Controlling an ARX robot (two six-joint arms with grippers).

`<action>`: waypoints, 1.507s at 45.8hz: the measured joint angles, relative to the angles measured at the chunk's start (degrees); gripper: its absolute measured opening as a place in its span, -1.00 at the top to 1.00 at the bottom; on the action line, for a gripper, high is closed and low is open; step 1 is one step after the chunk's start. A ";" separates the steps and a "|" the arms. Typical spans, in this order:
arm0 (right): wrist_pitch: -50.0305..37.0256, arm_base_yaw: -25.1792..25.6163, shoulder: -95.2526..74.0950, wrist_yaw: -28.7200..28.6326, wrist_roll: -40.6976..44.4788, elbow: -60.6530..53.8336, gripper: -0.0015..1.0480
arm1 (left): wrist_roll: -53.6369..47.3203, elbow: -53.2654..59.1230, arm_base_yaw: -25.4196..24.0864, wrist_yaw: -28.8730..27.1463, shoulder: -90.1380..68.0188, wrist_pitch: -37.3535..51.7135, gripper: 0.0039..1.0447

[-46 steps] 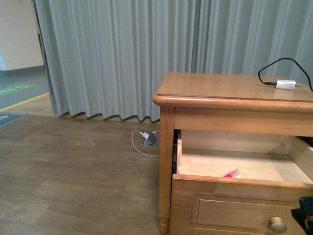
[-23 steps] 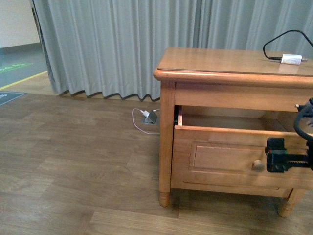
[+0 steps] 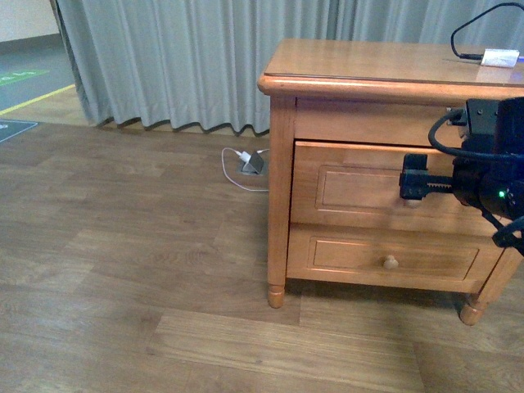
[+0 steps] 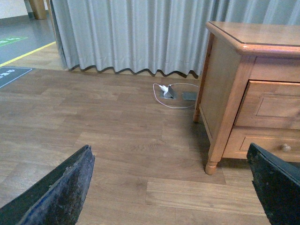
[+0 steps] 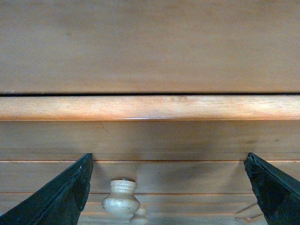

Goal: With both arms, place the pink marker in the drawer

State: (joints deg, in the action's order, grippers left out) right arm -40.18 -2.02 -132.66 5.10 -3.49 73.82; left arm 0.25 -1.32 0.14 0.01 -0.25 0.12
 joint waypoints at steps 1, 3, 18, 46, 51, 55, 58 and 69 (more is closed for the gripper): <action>0.20 -0.02 -0.26 0.07 -0.04 0.52 -0.84 | 0.00 0.00 0.00 0.00 0.00 0.00 -0.89; 0.76 -0.09 -1.25 0.35 -0.07 2.49 -0.84 | 0.00 0.00 0.00 0.00 0.00 0.00 -0.89; 2.27 -0.52 -3.08 0.90 -0.39 6.14 -0.84 | 0.02 0.00 0.00 0.00 0.02 0.00 -0.89; 8.04 -1.31 29.62 -4.81 -4.79 -21.11 -0.84 | 0.00 0.00 0.00 0.00 0.02 0.00 -0.89; 13.27 -1.42 39.85 -6.51 -5.60 -26.60 -0.84 | 0.00 0.00 0.00 0.00 0.02 0.00 -0.89; 18.05 -1.36 48.26 -8.39 -6.16 -30.21 -0.84 | 0.00 0.00 0.00 0.00 0.02 0.00 -0.89; 21.68 -1.03 54.21 -9.84 -6.47 -32.22 -0.84 | 0.00 0.00 0.00 0.00 0.02 0.00 -0.89; 38.53 2.05 75.58 -12.98 -7.82 -34.99 -0.84 | 0.00 0.00 0.00 0.00 0.02 0.00 -0.89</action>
State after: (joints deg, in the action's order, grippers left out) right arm -1.65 0.03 -57.08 -7.88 -11.31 38.83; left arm 0.25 -1.32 0.14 0.01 -0.23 0.12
